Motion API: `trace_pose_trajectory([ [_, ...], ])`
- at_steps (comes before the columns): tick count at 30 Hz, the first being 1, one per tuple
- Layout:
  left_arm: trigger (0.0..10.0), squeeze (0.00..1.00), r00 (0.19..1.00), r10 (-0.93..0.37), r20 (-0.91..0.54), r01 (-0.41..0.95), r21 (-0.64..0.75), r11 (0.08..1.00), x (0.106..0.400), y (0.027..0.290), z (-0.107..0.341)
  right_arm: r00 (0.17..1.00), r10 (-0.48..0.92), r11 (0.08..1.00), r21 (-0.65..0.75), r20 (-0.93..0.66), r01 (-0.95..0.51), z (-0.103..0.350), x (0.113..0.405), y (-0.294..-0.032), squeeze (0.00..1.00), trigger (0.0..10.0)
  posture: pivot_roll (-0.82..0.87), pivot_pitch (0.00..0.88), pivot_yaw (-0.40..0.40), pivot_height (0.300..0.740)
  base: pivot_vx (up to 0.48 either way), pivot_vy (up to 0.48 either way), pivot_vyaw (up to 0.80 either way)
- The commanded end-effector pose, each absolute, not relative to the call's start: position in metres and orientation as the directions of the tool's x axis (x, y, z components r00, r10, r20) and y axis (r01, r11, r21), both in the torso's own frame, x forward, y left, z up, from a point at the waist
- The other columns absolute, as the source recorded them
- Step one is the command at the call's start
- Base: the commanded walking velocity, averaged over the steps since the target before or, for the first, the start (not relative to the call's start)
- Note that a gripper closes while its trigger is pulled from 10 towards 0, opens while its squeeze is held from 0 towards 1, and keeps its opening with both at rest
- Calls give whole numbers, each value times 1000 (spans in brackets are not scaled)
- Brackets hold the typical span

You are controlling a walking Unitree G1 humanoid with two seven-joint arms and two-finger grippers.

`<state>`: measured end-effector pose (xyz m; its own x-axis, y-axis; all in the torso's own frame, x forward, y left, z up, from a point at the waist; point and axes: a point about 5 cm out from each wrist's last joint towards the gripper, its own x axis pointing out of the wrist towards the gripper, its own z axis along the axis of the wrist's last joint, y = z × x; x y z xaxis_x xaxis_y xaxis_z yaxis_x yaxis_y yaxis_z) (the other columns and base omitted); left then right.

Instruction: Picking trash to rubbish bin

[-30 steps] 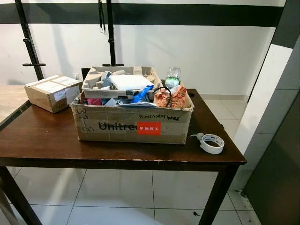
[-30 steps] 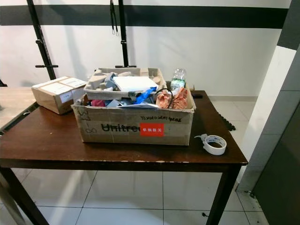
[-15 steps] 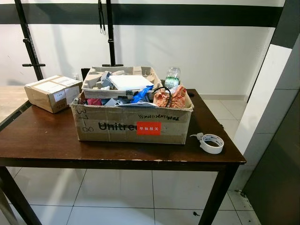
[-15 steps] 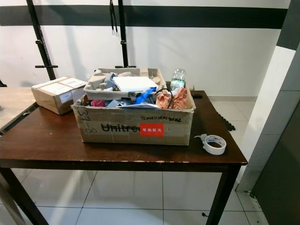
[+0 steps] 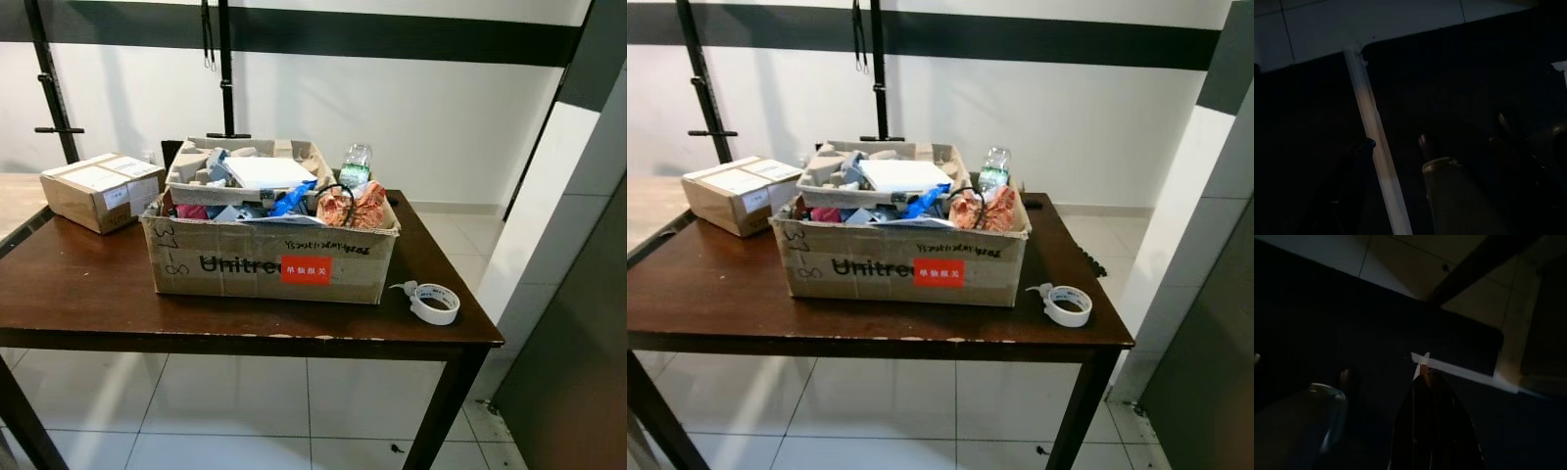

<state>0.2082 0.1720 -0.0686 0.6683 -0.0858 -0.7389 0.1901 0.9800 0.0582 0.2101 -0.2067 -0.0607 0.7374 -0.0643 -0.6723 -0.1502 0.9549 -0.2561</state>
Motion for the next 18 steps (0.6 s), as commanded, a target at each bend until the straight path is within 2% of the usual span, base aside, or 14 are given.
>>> trace_pose_trajectory([
  [1,10000,0,654,-85,-751,206,69,976,200,172,-73,712,-82,967,-229,-698,-113,-65,203,-209,0,10000,-102,69,-61,740,0,0,0],
  [3,10000,0,668,-50,-743,166,82,983,202,179,-71,690,-77,984,-166,-720,-63,-69,199,-207,0,10000,-96,66,-61,740,0,0,0],
  [6,10000,0,665,-5,-747,118,99,988,203,189,-70,641,-76,994,-111,-764,-14,-76,188,-205,0,10000,-99,85,-20,740,0,0,0],
  [10,10000,0,659,-39,-751,174,102,980,208,184,-68,582,-92,995,-56,-808,79,-84,173,-208,0,10000,-96,92,-17,740,0,0,0],
  [12,10000,0,662,-35,-749,164,100,981,209,184,-68,564,-88,996,-59,-821,70,-86,170,-208,0,10000,-92,90,-20,740,0,0,0],
  [14,10000,0,660,-24,-751,145,96,985,211,185,-67,528,-48,997,-75,-848,-30,-90,162,-204,0,10000,-95,92,-21,740,0,0,0],
  [18,10000,0,641,-13,-767,149,108,983,210,185,-69,564,-65,994,-104,-823,-36,-86,171,-206,0,10000,-109,110,-3,740,0,0,0],
])
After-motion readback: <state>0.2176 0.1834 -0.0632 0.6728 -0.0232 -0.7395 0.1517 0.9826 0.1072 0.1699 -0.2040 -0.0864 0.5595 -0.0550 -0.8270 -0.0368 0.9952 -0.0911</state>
